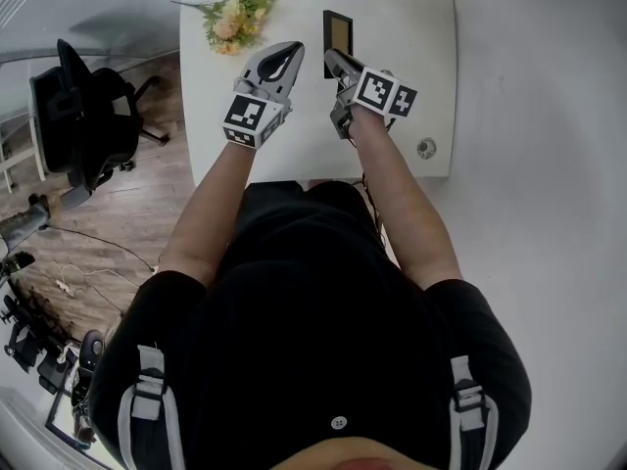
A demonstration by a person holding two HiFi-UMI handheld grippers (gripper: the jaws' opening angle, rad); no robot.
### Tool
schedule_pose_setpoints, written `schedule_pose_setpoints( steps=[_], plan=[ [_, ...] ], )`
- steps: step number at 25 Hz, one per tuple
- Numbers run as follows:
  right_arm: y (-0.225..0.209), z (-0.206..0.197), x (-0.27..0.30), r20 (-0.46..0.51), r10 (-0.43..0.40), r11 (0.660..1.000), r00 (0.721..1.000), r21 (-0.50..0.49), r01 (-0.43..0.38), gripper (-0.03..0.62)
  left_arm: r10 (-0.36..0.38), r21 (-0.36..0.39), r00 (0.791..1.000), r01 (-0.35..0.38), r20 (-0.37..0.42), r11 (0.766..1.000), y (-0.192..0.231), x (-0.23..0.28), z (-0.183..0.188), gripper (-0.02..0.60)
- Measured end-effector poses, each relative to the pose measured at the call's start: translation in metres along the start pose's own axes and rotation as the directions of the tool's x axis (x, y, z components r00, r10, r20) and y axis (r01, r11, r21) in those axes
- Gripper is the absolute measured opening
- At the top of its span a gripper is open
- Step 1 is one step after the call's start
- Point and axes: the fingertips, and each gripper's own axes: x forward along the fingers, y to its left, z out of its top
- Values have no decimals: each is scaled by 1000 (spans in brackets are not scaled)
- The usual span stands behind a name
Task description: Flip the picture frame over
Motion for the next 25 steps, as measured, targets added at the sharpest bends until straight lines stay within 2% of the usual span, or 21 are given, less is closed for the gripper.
schedule_pose_setpoints(
  steps=[3, 6, 9, 15, 18, 20, 25],
  plan=[
    [2, 1, -2, 32, 89, 987, 995, 134, -93, 51, 6, -1, 1000, -6, -20, 1000, 1, 0, -6, 2],
    [-5, -1, 2, 43, 140, 959, 989, 244, -146, 51, 14, -8, 1000, -14, -28, 1000, 5, 1, -8, 2],
    [-11, -7, 5, 40, 203, 922, 978, 329, -205, 51, 21, -12, 1000, -21, -1, 1000, 6, 2, -6, 2],
    [-9, -14, 10, 39, 317, 857, 948, 417, -304, 49, 26, -25, 1000, -26, 3, 999, 8, 2, -12, 2],
    [-13, -13, 11, 55, 356, 830, 933, 440, -343, 51, 31, -25, 999, -32, -38, 999, 8, 3, -21, 2],
    [-13, -13, 12, 73, 391, 798, 917, 469, -378, 50, 35, -29, 998, -37, -55, 999, 9, 3, -26, 2],
    [-9, -16, 13, 121, 499, 694, 858, 537, -480, 49, 32, -34, 999, -33, -26, 999, 9, 5, -27, 2]
  ],
)
